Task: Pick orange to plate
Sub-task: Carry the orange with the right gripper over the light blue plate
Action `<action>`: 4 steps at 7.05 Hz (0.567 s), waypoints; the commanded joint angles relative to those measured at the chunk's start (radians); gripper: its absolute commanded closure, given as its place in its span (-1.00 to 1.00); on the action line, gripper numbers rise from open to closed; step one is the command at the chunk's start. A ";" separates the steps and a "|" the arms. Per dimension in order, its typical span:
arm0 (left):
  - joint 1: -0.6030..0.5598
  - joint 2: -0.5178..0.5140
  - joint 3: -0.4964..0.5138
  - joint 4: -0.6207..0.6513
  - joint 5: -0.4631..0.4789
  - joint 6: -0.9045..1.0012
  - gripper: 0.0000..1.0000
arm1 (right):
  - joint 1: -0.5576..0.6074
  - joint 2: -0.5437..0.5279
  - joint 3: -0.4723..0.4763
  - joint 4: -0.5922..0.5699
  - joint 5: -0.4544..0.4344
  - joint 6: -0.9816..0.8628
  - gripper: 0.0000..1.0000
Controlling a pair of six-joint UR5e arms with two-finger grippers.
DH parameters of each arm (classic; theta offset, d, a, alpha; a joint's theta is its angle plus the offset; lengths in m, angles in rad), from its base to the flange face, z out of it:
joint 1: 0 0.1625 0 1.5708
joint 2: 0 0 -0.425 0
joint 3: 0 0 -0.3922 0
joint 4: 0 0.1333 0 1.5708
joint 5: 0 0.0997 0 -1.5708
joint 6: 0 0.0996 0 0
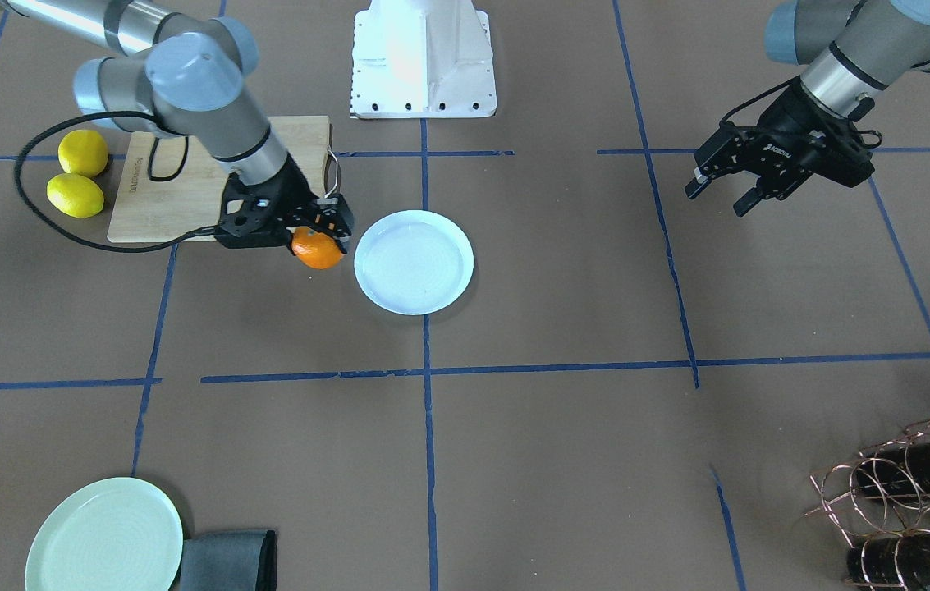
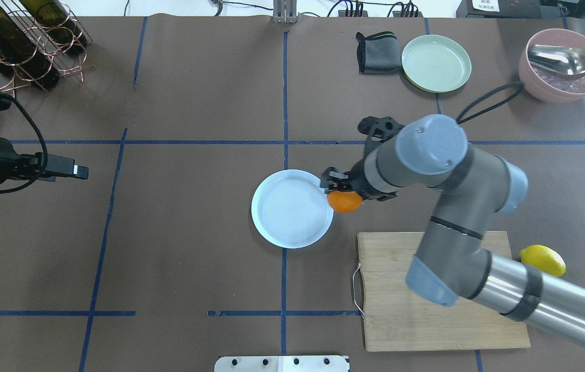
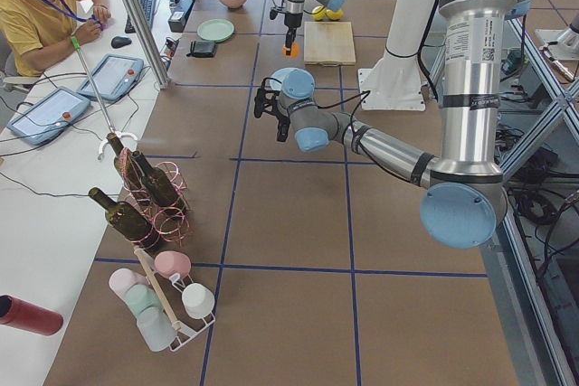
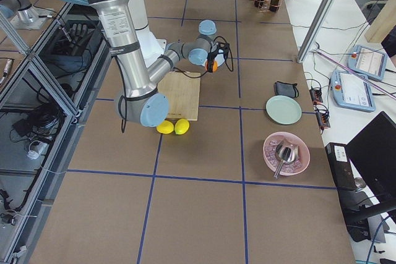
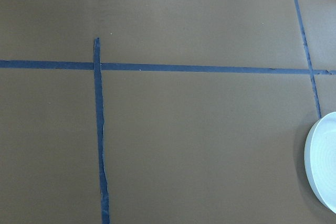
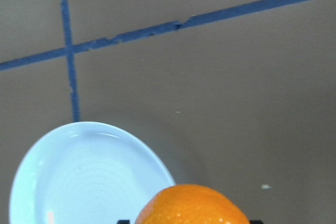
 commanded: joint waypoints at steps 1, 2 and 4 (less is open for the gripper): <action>-0.006 0.028 0.004 -0.039 0.000 0.001 -0.82 | -0.062 0.207 -0.182 -0.004 -0.091 0.112 1.00; -0.006 0.026 0.004 -0.039 0.000 0.001 -0.82 | -0.062 0.218 -0.203 -0.004 -0.093 0.111 1.00; -0.006 0.025 0.004 -0.039 0.001 -0.001 -0.82 | -0.077 0.203 -0.207 -0.009 -0.105 0.110 1.00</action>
